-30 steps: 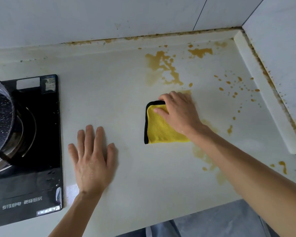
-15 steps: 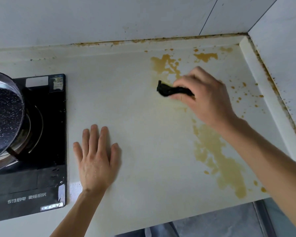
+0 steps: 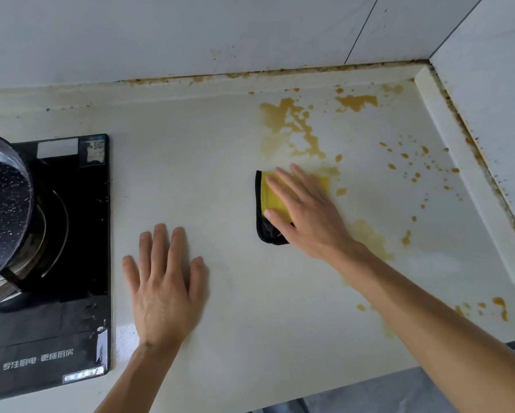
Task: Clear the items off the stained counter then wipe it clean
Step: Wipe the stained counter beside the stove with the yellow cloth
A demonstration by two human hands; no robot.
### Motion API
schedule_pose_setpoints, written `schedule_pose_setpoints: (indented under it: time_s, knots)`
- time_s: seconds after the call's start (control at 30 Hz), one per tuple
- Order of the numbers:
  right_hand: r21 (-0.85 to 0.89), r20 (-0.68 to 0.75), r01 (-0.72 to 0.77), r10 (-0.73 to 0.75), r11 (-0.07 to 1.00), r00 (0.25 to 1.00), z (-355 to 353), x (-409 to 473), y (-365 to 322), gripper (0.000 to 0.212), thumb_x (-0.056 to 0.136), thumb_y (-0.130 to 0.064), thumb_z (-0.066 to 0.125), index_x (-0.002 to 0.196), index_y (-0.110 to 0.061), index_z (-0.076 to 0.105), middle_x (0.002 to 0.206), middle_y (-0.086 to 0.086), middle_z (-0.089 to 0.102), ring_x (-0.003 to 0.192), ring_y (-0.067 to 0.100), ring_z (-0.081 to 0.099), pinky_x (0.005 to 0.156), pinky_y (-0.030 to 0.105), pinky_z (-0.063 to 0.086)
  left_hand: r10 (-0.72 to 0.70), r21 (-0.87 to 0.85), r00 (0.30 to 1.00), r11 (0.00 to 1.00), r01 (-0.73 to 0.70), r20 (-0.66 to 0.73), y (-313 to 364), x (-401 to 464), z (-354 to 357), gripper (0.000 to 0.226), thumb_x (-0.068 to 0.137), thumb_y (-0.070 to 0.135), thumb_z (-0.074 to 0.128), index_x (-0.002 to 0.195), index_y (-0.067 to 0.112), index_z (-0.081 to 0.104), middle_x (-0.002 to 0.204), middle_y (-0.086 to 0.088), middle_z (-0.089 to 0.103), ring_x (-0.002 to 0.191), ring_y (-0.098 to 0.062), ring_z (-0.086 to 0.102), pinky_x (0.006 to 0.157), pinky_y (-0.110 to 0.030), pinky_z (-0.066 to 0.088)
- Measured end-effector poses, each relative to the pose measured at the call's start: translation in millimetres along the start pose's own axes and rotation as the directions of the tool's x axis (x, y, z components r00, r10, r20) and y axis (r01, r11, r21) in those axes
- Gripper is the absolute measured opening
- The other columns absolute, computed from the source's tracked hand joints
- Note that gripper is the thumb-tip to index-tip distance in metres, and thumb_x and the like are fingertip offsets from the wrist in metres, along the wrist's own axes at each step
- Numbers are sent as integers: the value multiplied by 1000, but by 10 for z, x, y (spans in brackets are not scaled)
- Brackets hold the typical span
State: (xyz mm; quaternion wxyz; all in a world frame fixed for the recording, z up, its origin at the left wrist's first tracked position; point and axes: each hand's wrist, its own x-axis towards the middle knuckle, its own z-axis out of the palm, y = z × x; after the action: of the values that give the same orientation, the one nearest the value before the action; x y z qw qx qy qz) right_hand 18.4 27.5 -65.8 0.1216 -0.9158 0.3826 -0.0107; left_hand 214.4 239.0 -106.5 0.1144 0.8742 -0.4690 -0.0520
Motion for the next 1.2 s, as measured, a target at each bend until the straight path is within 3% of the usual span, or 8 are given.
schedule_pose_setpoints:
  time_s: [0.07, 0.13, 0.23, 0.47, 0.57, 0.87, 1.07, 1.2]
  knots:
    - [-102, 98, -24, 34, 995, 995, 147, 35, -105, 71, 107, -59, 28, 167, -25, 16, 176, -3, 4, 162, 25, -3, 128, 54, 6, -4, -3, 1000, 1000, 4, -3, -4, -1, -3, 61, 104, 44, 37, 159, 18, 40, 168, -11, 35, 159, -37, 24, 123, -66, 20]
    - [-112, 88, 24, -14, 993, 996, 314, 46, -274, 73, 106, -61, 23, 168, -26, 11, 176, -4, -1, 162, 26, -7, 129, 56, 3, -2, 4, 1000, 1000, 2, -5, -3, 1, -5, 60, 104, 44, 37, 158, 17, 41, 168, -11, 35, 158, -37, 24, 122, -66, 20]
    - [-64, 54, 43, -39, 997, 998, 406, 337, -387, 72, 105, -63, 24, 167, -28, 14, 176, -7, 3, 163, 23, -3, 129, 55, 4, 0, 13, 1000, 1000, 0, -4, -5, -13, 15, 61, 104, 45, 38, 159, 18, 40, 169, -11, 34, 159, -36, 23, 123, -65, 20]
    - [-34, -30, -265, 264, 964, 964, 155, 803, 270, 73, 106, -62, 24, 167, -21, 17, 176, -2, 9, 162, 23, 1, 129, 52, 6, 2, 20, 1000, 1000, -2, 4, -48, -24, 45, 61, 104, 46, 38, 159, 19, 41, 169, -9, 33, 160, -35, 22, 122, -66, 20]
    - [9, -65, -263, 263, 965, 963, 234, 329, 159, 71, 105, -60, 30, 162, -17, 32, 173, 0, 21, 161, 25, 11, 128, 53, 12, -11, 12, 998, 1000, 10, 55, -30, -3, -11, 60, 105, 45, 35, 160, 20, 39, 170, -10, 31, 161, -36, 19, 124, -65, 16]
    - [-48, 63, -74, 77, 996, 995, 226, 918, -147, 71, 106, -61, 23, 168, -27, 12, 176, -8, 3, 162, 17, -4, 130, 48, -1, -2, 7, 998, 1000, 1, 63, 98, 115, -135, 57, 101, 44, 40, 153, 22, 43, 164, -7, 36, 154, -36, 28, 116, -65, 31]
    - [-35, 49, -227, 229, 973, 972, -41, 1491, 694, 72, 107, -60, 20, 168, -24, 5, 176, -6, -4, 162, 18, -9, 130, 49, -3, 197, 8, 977, 980, -199, 79, 627, 729, -23, 54, 103, 44, 40, 152, 23, 44, 159, -6, 38, 148, -36, 37, 113, -60, 32]
    - [8, -96, -249, 248, 969, 964, -2, 1067, 751, 65, 108, -51, 30, 164, -17, 29, 174, 3, 19, 162, 24, 9, 130, 49, 9, 148, 62, 982, 986, -156, 117, 805, 855, 130, 54, 103, 46, 40, 152, 23, 43, 162, -6, 35, 150, -35, 32, 113, -59, 29]
